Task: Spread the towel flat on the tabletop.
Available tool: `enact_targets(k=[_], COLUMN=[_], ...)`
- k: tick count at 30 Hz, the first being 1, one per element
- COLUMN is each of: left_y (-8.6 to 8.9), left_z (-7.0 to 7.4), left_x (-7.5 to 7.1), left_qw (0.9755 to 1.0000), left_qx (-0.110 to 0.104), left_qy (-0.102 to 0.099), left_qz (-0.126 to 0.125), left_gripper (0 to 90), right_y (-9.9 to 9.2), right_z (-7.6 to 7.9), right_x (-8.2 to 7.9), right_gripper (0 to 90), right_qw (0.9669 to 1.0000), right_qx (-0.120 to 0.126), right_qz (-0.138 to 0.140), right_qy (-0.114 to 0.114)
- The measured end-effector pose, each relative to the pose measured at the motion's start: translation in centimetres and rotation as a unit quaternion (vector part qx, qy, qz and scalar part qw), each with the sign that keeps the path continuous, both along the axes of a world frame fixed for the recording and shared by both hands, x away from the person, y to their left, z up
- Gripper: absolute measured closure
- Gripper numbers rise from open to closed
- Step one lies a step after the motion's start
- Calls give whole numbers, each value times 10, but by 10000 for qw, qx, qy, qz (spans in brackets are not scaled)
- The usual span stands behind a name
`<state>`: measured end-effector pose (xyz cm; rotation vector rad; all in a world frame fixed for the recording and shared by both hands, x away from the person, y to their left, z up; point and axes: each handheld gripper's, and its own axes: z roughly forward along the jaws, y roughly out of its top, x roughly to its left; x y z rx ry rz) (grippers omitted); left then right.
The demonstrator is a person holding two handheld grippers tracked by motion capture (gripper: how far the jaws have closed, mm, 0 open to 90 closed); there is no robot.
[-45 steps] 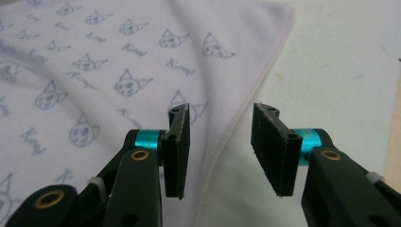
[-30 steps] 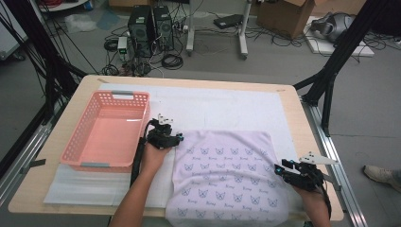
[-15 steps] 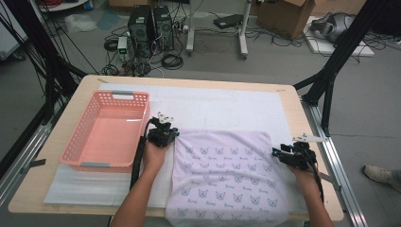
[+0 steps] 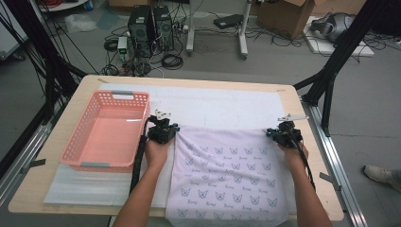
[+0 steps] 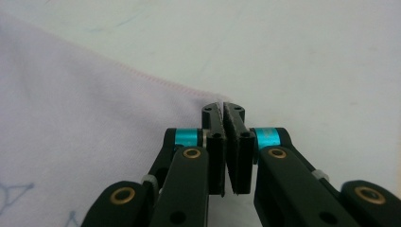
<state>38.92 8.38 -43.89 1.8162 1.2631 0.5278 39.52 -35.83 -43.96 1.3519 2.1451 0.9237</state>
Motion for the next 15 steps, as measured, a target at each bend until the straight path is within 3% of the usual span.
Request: enact_targets(k=[3,6,8,10,11,13,15], left_y=[-2,-1,4,15,20,21,16], left_z=[10,15,16,16,15,11,10], left_x=[2,12,20,27,29,30,29], left_qw=[9998,9997,9997,9986,9988,9995,9998], left_qx=[-108,-163,4,-57,-85,-51,-156], left_qy=[-178,-165,-200,-294,-165,-16,-14], left_qz=[-72,-20,147,441,453,313,90], left_gripper=[883,885,899,899,899,899,897], right_y=[-9,-11,-9,-10,-11,-12,-11], right_z=[1,2,4,6,5,2,-3], right_x=[0,0,-1,-1,0,2,5], right_gripper=[878,878,879,879,879,879,860], right_qw=[9996,9994,9990,9980,9978,9977,9981], right_qx=[26,40,21,-8,91,226,157], right_qz=[-256,-292,-304,-383,-424,-455,-450], right_qy=[-99,-182,-334,-498,-509,-455,-381])
